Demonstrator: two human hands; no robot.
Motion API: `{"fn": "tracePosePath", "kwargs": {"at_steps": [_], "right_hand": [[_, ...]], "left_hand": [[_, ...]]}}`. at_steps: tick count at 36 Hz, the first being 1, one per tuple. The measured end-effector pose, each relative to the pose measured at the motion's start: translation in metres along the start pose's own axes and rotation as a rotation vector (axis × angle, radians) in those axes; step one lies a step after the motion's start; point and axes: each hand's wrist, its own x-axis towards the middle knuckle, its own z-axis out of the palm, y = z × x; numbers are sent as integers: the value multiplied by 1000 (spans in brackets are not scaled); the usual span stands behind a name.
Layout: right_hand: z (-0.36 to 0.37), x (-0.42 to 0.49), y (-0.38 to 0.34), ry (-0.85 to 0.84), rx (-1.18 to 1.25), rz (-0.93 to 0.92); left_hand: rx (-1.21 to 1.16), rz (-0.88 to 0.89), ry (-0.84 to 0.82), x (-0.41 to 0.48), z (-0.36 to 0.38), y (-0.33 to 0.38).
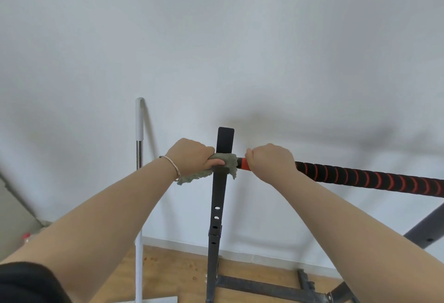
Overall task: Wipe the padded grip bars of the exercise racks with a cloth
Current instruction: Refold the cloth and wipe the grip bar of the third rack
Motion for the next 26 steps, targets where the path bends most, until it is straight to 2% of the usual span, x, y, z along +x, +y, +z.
{"fn": "tracePosePath", "kwargs": {"at_steps": [12, 16, 19, 21, 26], "right_hand": [[14, 4, -1, 39, -45, 27], [15, 6, -3, 36, -77, 67], [17, 5, -4, 53, -90, 92], [18, 1, -5, 83, -119, 46], [22, -2, -9, 182, -6, 108]], "left_hand": [[-58, -31, 31, -14, 2, -17], [-124, -142, -56, -24, 4, -26], [-185, -218, -62, -27, 2, -21], [-181, -271, -73, -27, 0, -15], [-172, -402, -136, -30, -6, 0]]}}
